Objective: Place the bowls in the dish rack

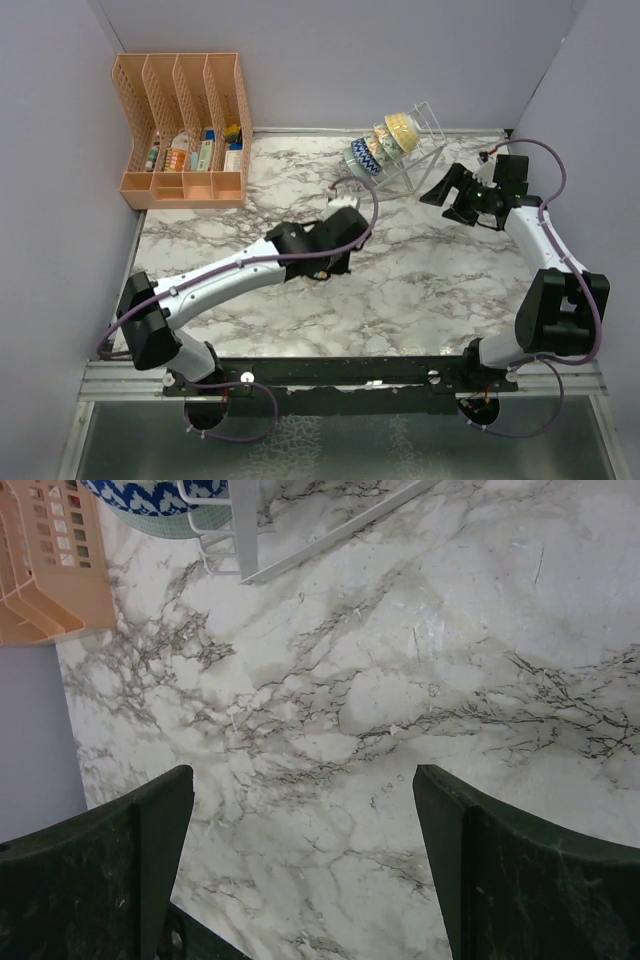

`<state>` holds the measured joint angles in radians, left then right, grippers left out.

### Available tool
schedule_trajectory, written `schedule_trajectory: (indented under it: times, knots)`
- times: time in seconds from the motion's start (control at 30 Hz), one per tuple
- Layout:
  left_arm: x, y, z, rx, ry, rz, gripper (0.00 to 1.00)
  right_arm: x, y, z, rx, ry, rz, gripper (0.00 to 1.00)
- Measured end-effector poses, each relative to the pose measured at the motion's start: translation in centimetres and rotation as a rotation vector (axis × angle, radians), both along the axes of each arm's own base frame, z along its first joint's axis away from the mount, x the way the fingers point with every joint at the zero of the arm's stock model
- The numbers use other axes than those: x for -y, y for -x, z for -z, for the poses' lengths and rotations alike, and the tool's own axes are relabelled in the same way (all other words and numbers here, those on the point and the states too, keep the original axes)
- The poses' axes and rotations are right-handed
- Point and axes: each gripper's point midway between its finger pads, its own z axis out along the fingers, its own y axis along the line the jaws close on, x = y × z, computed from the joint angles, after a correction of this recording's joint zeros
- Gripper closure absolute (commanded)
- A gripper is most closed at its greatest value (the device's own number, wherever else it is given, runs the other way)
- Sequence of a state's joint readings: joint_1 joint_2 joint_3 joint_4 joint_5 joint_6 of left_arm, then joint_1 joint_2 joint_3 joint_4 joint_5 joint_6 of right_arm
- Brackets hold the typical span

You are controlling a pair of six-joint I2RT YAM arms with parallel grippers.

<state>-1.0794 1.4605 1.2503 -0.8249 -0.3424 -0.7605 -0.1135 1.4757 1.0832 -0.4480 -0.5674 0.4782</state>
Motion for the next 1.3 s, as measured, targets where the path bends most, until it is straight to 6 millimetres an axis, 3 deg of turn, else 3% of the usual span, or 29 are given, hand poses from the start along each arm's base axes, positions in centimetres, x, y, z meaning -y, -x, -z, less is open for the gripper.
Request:
schedule_trajectory:
  times: [0.13,0.3,0.37,0.47,0.6,0.77,0.93,1.3]
  knots:
    - [3.6,-7.2,-8.3,0.129,0.238,-0.034,1.0,0.0,0.1,-0.4,0.01,0.002,0.001,0.09]
    - [3.1,-16.9,-16.5,0.249,0.502,-0.135,1.0,0.0,0.2,-1.0,0.026,0.001,0.004,0.09]
    - [4.0,-20.0,-19.5,0.288,0.613,-0.142,1.0,0.0,0.4,-0.9,0.026,-0.002,0.006,0.09]
    - [6.8,-22.8,-23.2,0.323,0.81,-0.099,1.0,-0.2,1.2,-0.1,0.007,-0.01,0.012,0.09]
    - [10.9,-24.2,-26.3,0.295,1.056,-0.023,1.0,-0.3,1.9,1.0,-0.024,-0.017,0.015,0.1]
    - [15.0,-26.3,-28.9,0.238,1.331,0.037,1.0,-0.3,1.8,0.8,-0.015,-0.018,0.016,0.09]
    - [17.1,-28.8,-29.8,0.216,1.515,0.054,1.0,-0.3,1.6,0.7,-0.008,-0.022,0.015,0.09]
    - [18.1,-32.0,-26.3,0.168,1.683,-0.027,1.0,-0.3,1.3,0.5,0.008,-0.023,0.015,0.09]
